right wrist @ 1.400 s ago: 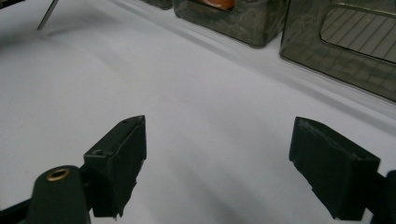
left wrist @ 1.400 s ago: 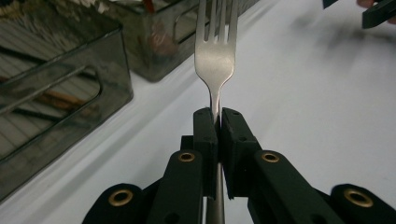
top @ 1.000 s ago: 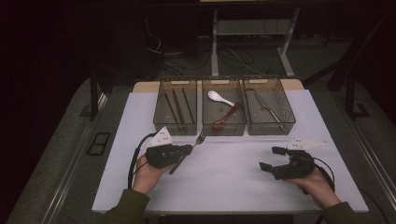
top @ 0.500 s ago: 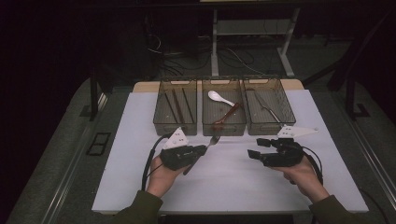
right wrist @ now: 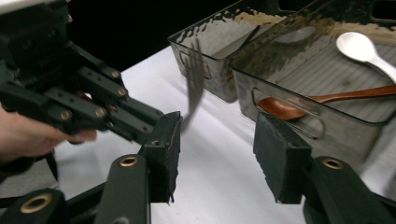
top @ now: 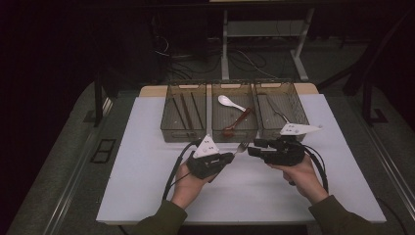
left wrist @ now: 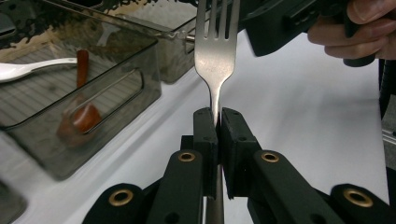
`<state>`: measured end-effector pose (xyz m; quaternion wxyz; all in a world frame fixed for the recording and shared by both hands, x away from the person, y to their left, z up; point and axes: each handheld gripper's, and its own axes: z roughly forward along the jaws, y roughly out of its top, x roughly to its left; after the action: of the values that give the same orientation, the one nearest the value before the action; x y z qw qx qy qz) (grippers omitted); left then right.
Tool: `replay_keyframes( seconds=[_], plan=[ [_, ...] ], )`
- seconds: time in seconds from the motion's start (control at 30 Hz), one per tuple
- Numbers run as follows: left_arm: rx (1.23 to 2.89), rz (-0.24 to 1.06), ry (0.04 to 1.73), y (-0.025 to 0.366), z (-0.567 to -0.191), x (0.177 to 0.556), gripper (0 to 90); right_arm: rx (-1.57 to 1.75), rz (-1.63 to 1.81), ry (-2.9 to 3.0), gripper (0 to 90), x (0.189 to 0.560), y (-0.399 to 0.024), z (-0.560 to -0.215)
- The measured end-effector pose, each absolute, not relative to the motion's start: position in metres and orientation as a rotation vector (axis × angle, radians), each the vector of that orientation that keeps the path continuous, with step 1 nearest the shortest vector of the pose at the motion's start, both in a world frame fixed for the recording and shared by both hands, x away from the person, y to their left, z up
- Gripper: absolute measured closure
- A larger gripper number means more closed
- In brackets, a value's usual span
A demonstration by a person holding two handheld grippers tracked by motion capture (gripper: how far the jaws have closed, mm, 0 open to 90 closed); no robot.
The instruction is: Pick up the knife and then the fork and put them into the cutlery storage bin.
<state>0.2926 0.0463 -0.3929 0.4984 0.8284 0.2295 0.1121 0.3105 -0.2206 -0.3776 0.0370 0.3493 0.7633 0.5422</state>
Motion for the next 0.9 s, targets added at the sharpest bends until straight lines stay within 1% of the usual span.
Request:
replay_keyframes(
  seconds=[0.07, 0.33, 0.4, 0.43, 0.5, 0.6, 0.67, 0.9],
  plan=[
    [2.009, 0.275, 0.558, 0.043, -0.393, 0.293, 84.4, 1.067, 1.686, 2.348, 54.9, 0.312, -0.218, -0.378],
    [2.01, 0.274, 0.547, 0.035, -0.395, 0.291, 84.3, 1.097, 1.744, 2.332, 79.5, 0.318, -0.216, -0.38],
    [1.997, 0.28, 0.556, 0.036, -0.394, 0.291, 84.2, 1.097, 1.748, 2.313, 82.5, 0.318, -0.216, -0.379],
    [1.988, 0.28, 0.559, 0.036, -0.395, 0.292, 83.8, 1.095, 1.743, 2.307, 85.9, 0.318, -0.216, -0.379],
    [1.98, 0.265, 0.564, 0.037, -0.395, 0.293, 82.3, 1.089, 1.76, 2.299, 86.7, 0.319, -0.216, -0.379],
    [1.985, 0.26, 0.573, 0.04, -0.395, 0.293, 70.5, 1.074, 1.729, 2.284, 86.9, 0.32, -0.218, -0.375],
    [1.981, 0.261, 0.587, 0.044, -0.396, 0.294, 65.4, 1.078, 1.726, 2.265, 87.0, 0.322, -0.223, -0.373],
    [1.98, 0.237, 0.603, 0.065, -0.399, 0.296, 53.7, 1.096, 1.693, 2.193, 87.4, 0.332, -0.251, -0.356]
  ],
)
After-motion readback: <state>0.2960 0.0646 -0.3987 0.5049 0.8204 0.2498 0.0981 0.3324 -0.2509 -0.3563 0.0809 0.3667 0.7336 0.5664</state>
